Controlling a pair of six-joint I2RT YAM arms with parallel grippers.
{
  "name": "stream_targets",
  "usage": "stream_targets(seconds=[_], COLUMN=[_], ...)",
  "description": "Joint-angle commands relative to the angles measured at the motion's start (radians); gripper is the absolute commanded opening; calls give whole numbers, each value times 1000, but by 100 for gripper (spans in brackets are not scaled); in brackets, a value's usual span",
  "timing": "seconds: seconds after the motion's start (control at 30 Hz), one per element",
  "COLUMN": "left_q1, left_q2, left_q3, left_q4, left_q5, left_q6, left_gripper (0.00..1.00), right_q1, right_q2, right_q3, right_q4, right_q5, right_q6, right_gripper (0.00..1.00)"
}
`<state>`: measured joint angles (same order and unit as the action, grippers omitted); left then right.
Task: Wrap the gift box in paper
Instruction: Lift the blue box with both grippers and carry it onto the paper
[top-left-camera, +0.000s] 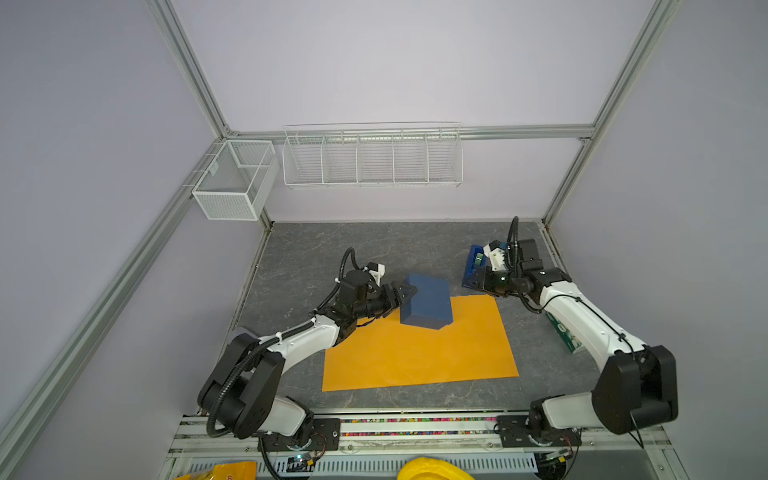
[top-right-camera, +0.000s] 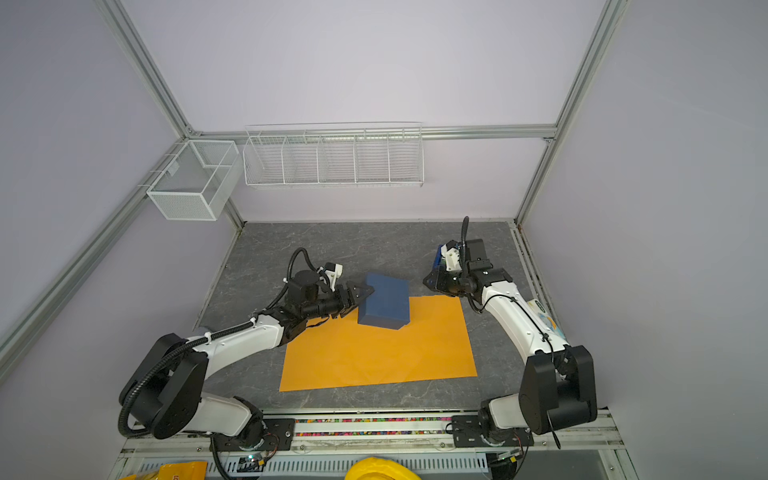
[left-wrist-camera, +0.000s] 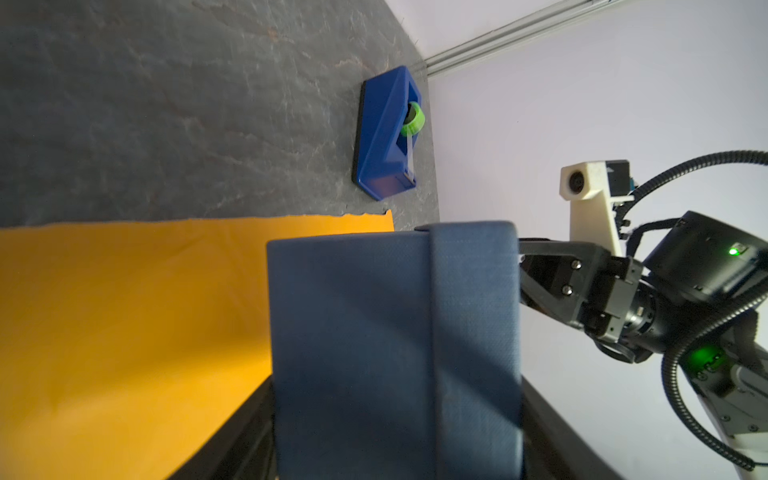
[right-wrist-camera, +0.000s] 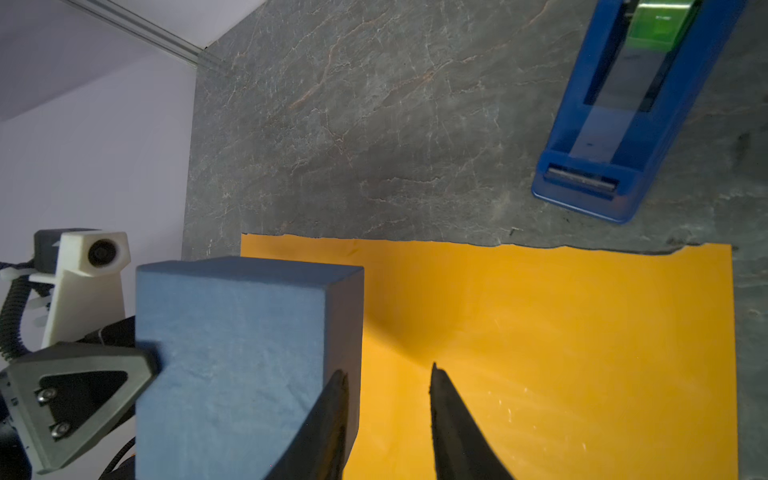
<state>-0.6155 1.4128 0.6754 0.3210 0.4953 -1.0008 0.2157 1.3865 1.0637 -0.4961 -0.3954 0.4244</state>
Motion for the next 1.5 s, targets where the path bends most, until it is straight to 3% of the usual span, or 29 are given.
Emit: stream_targets(seconds=[0.0,0.17,0.47,0.77,0.93,1.17,1.47], left_q1=[-37,-70,-78,-78,-78,-78,-78], left_q2=[-55,-67,1,-40,-43,-69,-81], left_q3=[-44,-110,-155,-169,-163,-105,-12], left_q4=[-14,13,81,4,-53,-284,-459], left_q5=[-92,-130,-78,-75,-75,-164,-213], left_q6=[-40,-57,-120,-104,-91,19,117], left_gripper=[76,76,76,76,78,94,97], right_q1=[-4,-5,-3,-3,-4,-2,52], right_q2=[-42,-47,-43,-56,-55,-30,40], right_q3=[-37,-69,-95,-115,-118,-126,-137], right_q4=[-13,-3,5,7,10,8,6], right_q5=[26,17,-8,-3,-2,-38,-105], right_q6=[-18,-16,-18,-15,-14,-15,-18], right_gripper=[37,37,37,37,37,38,48])
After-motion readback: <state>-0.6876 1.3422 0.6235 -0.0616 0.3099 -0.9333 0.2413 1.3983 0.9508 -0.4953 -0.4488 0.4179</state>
